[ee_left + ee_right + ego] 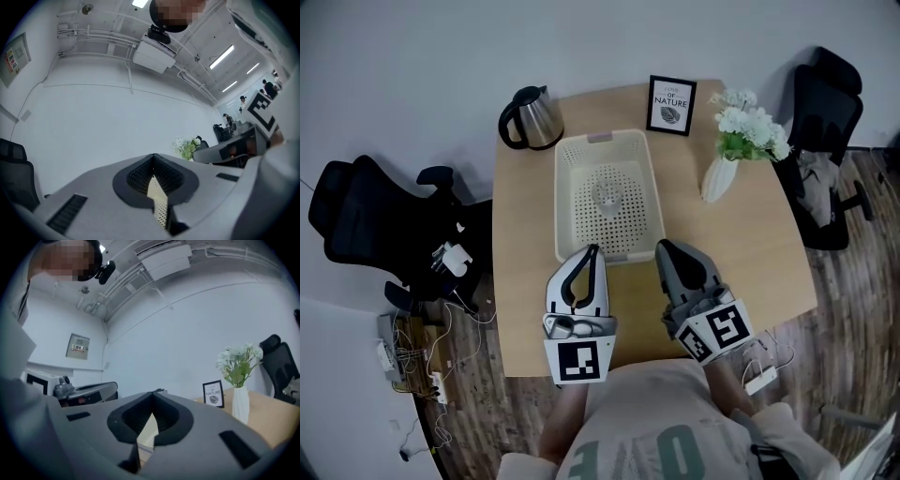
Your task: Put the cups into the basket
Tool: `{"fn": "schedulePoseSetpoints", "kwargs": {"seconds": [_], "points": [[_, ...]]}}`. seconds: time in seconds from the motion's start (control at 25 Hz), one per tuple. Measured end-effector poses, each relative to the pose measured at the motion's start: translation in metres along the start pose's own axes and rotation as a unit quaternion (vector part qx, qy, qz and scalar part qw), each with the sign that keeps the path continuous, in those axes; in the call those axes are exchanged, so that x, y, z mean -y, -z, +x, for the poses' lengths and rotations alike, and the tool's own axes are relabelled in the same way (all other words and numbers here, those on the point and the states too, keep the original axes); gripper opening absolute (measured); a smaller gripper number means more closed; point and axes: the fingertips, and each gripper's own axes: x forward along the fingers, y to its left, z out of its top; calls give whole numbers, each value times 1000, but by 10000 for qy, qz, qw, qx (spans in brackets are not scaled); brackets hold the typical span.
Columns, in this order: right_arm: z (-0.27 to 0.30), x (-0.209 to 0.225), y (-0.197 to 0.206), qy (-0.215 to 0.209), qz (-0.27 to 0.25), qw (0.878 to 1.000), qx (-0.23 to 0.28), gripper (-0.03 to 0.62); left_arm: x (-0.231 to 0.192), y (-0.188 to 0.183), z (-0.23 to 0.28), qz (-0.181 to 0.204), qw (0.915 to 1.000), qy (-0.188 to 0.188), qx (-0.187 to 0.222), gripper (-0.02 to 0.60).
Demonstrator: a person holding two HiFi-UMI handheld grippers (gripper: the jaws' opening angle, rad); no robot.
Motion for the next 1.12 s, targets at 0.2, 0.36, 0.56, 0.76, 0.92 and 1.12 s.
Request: {"fn": "schedulePoseSetpoints", "kwargs": {"seconds": [0.2,0.36,0.56,0.76,0.92,1.12], "points": [[-1,0,5,142,-540,9983,-141,-2,1,2,3,27,10000,-12,-3,9],[1,-1,10,126,-602,9978,-236,-2,-2,5,5,-38,10000,-45,-37,9],[6,-2,17,108,-647,9972,-368,-3,-6,8,6,33,9999,-69,-92,8],[13,-4,21,36,-699,9966,-438,-2,-12,13,7,26,9998,-128,-166,9],[19,-2,24,25,-627,9969,-466,-3,-17,17,7,-11,9996,-192,-208,9],[33,-9,25,-112,-664,9968,-426,-3,-22,20,12,441,9987,-20,-266,9]]}}
